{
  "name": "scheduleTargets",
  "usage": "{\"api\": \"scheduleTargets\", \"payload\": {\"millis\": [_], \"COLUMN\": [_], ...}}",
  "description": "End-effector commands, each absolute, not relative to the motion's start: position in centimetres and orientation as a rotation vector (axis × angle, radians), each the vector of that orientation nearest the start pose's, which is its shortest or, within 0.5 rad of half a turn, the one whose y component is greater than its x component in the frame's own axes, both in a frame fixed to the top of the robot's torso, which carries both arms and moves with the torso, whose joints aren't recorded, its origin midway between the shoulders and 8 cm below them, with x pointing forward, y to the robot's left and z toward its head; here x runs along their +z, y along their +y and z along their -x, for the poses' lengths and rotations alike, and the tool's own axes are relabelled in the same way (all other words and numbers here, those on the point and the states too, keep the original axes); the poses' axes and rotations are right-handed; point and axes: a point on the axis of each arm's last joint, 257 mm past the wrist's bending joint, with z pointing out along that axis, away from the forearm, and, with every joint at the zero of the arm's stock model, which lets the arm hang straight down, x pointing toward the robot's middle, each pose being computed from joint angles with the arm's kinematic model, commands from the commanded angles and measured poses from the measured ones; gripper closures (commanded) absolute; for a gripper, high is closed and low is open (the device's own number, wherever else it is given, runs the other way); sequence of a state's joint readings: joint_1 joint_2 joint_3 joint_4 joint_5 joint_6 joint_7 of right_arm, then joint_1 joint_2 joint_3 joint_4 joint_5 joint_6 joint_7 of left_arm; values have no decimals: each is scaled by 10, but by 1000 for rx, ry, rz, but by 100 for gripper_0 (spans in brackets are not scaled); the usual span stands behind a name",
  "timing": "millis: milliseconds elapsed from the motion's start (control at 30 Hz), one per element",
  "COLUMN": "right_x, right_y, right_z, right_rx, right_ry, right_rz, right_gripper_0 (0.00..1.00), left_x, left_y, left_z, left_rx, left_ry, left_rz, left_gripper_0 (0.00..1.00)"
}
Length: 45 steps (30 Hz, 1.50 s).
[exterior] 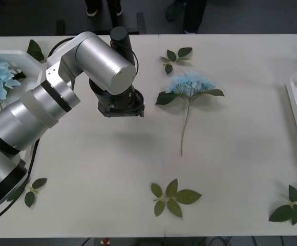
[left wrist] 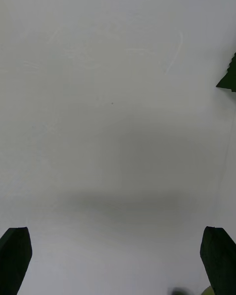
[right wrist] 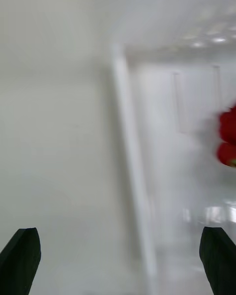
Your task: Place the red flowers into the right box and the blue flowers into the left box. If a person shows an open palm, hand one flower to the person first, then continue sorting.
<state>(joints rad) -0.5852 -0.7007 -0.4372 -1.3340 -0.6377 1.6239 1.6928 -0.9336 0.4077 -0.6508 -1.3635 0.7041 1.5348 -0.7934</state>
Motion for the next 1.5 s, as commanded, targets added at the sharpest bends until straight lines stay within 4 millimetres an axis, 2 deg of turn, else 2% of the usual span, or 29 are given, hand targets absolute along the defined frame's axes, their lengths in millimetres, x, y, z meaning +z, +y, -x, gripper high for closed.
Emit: {"api": "scheduleTargets", "payload": {"millis": [33, 133, 167, 233, 367, 400, 433, 533, 567, 600, 667, 867, 967, 1167, 1333, 1500], "right_x": [-166, -184, -189, -197, -205, -205, -207, -208, -208, -211, -216, -240, -248, -255, -264, -271], "right_y": [-386, -339, -331, -302, -261, -240, -233, -193, -193, -172, -155, -133, -129, -133, -131, -139], "right_z": [-551, -564, -565, -569, -569, -568, -567, -565, -565, -566, -568, -570, -569, -572, -584, -592], "right_rx": [307, 357, 364, 365, 320, 308, 298, 268, 268, 269, 249, 189, 177, 158, 171, 146], "right_ry": [2483, 2474, 2477, 2479, 2492, 2493, 2495, 2487, 2487, 2469, 2448, 2388, 2372, 2357, 2313, 2294], "right_rz": [-184, -121, -111, -55, 28, 45, 47, 64, 64, 65, 73, 83, 81, 48, 47, 36], "right_gripper_0": [6, 5, 5, 5, 6, 5, 6, 6, 6, 5, 6, 5, 6, 6, 6, 5], "left_x": [-223, -223, -223, -223, -222, -223, -222, -222, -222, -223, -222, -222, -222, -222, -223, -223], "left_y": [79, 79, 79, 79, 79, 79, 78, 78, 78, 79, 79, 79, 79, 80, 80, 80], "left_z": [-529, -529, -529, -529, -529, -529, -529, -529, -529, -529, -529, -529, -529, -530, -530, -530], "left_rx": [-109, -109, -110, -109, -109, -109, -110, -109, -109, -109, -108, -108, -108, -105, -107, -106], "left_ry": [2727, 2727, 2728, 2727, 2726, 2727, 2726, 2726, 2726, 2727, 2725, 2725, 2725, 2725, 2724, 2725], "left_rz": [-87, -87, -87, -84, -87, -85, -86, -88, -88, -84, -87, -87, -87, -85, -88, -86], "left_gripper_0": [0, 0, 0, 0, 0, 0, 0, 0, 0, 0, 0, 0, 0, 0, 0, 0]}}
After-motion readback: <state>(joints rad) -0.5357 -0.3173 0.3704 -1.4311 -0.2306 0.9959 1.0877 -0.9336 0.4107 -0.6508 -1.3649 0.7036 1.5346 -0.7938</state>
